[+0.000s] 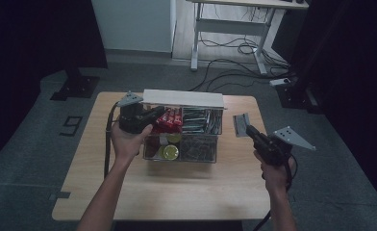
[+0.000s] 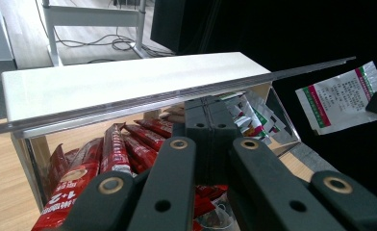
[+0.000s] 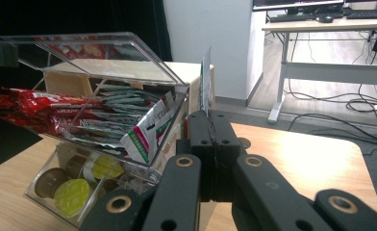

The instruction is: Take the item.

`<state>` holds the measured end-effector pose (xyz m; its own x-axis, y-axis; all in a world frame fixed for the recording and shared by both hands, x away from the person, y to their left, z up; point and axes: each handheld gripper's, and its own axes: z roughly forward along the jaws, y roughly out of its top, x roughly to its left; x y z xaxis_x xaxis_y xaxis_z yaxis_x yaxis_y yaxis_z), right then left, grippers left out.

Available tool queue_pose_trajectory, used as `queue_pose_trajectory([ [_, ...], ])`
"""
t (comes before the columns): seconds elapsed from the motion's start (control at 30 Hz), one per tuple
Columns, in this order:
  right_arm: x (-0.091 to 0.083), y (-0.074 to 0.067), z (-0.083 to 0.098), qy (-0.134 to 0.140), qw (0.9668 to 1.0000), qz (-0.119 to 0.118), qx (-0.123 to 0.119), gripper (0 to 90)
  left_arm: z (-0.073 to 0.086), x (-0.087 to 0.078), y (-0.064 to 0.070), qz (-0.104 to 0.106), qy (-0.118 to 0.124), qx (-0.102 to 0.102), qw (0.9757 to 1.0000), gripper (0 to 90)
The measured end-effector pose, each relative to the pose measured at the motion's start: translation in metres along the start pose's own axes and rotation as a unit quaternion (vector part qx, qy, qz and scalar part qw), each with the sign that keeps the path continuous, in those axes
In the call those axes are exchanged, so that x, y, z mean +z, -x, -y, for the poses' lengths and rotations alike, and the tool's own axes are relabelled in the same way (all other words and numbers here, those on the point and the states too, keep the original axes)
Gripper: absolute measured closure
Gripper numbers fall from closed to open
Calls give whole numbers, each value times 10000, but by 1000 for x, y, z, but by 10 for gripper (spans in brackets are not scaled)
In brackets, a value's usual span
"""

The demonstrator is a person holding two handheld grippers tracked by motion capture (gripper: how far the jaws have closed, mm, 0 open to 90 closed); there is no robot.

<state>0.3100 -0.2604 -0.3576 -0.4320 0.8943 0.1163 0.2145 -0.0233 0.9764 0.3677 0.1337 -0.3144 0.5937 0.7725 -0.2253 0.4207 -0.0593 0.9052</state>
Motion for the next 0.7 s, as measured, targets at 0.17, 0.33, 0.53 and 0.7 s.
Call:
queue_pose_trajectory([
  [0.17,1,3,4,-43,10000,29,11,897,0,0,0,1,-7,9,10000,900],
  [0.33,2,7,9,-106,9999,74,36,897,0,1,0,0,-12,9,10000,900],
  [0.53,4,11,17,-208,9997,115,79,897,0,1,0,4,-10,7,10000,900],
  [0.7,7,15,24,-296,9994,155,107,897,0,1,0,1,-12,9,10000,900],
])
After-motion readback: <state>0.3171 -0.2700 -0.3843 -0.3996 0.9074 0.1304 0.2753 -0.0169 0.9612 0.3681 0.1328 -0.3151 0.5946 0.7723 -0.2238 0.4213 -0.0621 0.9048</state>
